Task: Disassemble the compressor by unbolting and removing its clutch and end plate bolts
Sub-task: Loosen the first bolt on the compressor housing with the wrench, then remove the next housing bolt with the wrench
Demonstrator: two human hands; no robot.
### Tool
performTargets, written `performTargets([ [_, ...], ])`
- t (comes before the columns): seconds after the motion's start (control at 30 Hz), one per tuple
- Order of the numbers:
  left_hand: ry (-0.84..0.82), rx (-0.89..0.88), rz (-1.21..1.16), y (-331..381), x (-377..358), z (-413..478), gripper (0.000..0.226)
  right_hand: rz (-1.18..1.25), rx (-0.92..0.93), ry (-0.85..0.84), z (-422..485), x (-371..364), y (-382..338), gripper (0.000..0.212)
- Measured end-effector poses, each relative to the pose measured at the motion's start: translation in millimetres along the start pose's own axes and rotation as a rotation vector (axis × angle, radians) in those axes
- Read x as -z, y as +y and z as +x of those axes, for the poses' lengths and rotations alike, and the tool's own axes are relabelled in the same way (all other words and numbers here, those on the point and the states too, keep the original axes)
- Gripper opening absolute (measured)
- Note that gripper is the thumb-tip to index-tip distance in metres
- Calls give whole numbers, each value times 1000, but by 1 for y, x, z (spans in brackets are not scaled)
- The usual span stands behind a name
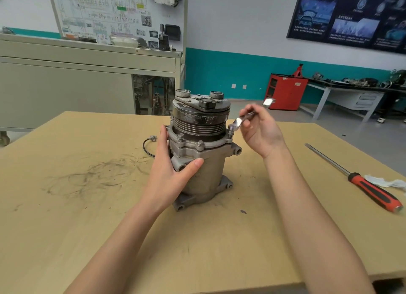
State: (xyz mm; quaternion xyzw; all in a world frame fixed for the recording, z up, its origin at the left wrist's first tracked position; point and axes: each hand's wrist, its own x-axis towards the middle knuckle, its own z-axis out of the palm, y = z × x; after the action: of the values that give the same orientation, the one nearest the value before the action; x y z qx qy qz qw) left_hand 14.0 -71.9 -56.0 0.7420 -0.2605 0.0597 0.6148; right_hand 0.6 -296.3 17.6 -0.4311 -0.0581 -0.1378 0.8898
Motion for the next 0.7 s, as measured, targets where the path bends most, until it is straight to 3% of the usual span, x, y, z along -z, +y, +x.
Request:
performTargets([
  [0.1, -4, 2, -1, 0, 0, 0, 117, -16, 118, 5, -16, -1, -29, 38],
  [0.2, -7, 2, 6, 1, 0, 0, 118, -225, 217, 10, -36, -7, -47, 36],
  [0.27, -6, -1, 2, 1, 0, 0, 118, -523, 268, 59, -48, -16, -40, 28],
  [0.37, -4, -6, -2, 0, 0, 0, 116, -1269, 328, 167, -57, -28, -12, 14],
  [0.43, -6, -11, -6, 1, 0, -1, 117, -1552, 335, 181, -60, -30, 4, 22],
  [0.6, -7, -15, -4, 1, 1, 0, 117, -1639, 475, 196, -58, -38, 11, 24],
  [0.7, -9, -11, 12, 0, 1, 1, 118, -1419, 612, 226, -52, -50, -12, 9],
])
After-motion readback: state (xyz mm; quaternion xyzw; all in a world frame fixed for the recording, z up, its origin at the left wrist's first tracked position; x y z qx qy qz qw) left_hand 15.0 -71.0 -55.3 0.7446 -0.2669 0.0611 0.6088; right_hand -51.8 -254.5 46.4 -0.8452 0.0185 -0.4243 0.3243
